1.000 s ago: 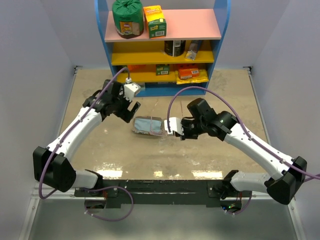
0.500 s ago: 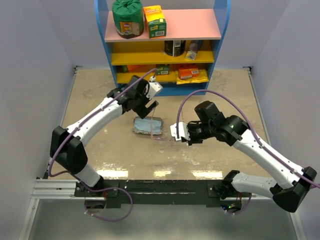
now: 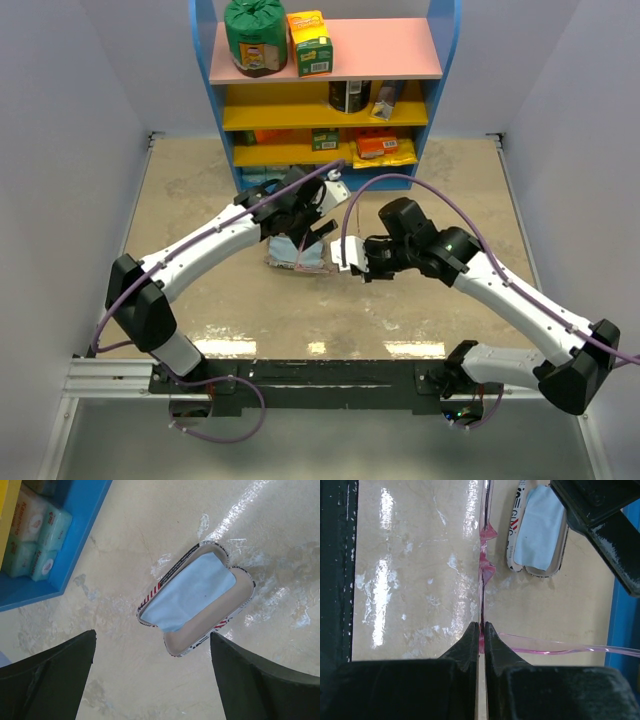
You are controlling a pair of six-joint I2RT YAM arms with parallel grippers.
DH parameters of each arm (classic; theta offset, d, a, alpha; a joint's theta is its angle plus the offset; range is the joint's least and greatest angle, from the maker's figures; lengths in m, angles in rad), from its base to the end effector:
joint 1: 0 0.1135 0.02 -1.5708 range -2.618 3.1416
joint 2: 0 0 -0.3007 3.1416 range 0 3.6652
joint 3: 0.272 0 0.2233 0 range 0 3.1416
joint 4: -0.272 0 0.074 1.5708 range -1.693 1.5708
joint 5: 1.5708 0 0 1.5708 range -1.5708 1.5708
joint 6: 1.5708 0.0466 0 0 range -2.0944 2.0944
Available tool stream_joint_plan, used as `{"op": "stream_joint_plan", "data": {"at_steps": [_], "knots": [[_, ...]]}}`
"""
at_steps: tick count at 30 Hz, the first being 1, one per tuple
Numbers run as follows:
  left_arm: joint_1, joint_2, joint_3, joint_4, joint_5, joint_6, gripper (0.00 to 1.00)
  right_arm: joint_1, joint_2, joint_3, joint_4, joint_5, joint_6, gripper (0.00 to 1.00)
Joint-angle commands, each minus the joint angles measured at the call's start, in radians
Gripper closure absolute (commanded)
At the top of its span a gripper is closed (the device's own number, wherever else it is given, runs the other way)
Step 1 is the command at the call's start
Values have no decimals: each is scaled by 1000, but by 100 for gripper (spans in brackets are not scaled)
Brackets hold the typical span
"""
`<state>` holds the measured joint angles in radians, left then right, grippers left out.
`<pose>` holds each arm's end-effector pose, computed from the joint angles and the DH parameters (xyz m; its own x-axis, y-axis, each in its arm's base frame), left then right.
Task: Organize the sunglasses
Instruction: Fold the left temple of the sunglasses on the sunglasses.
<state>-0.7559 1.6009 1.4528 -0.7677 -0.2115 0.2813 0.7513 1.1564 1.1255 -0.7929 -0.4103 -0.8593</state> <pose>0.2421 -0.2148 0.3468 -0.3940 0.7445 -0.5390 0.7151 0.6167 0.3290 0.1299 0.1467 0.3564 0.2739 -0.6945 -0.6653 -0.9442 -0.0625 -0.3235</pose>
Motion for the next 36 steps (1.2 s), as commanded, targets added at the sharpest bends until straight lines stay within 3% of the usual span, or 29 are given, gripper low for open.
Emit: {"op": "stream_joint_plan", "data": {"at_steps": [1, 9, 17, 21, 25, 31, 36], "knots": [[-48, 7, 11, -13, -37, 18, 0, -1, 41, 43, 86, 22, 55, 100], [-72, -19, -25, -2, 115, 44, 0, 0, 63, 54, 149, 4, 89, 100], [-85, -56, -66, 28, 204, 91, 0, -1, 65, 28, 302, 142, 166, 100], [-85, -76, -75, 67, 167, 64, 0, -1, 55, -12, 336, 180, 169, 100], [-69, -91, -72, 149, 60, 45, 0, -3, 33, -29, 279, 105, 120, 100], [-17, -134, -3, 134, 225, 104, 0, -4, -18, -59, 357, 215, 158, 100], [-13, -140, -3, 101, 156, 128, 0, -13, -61, -84, 392, 254, 163, 100]]}}
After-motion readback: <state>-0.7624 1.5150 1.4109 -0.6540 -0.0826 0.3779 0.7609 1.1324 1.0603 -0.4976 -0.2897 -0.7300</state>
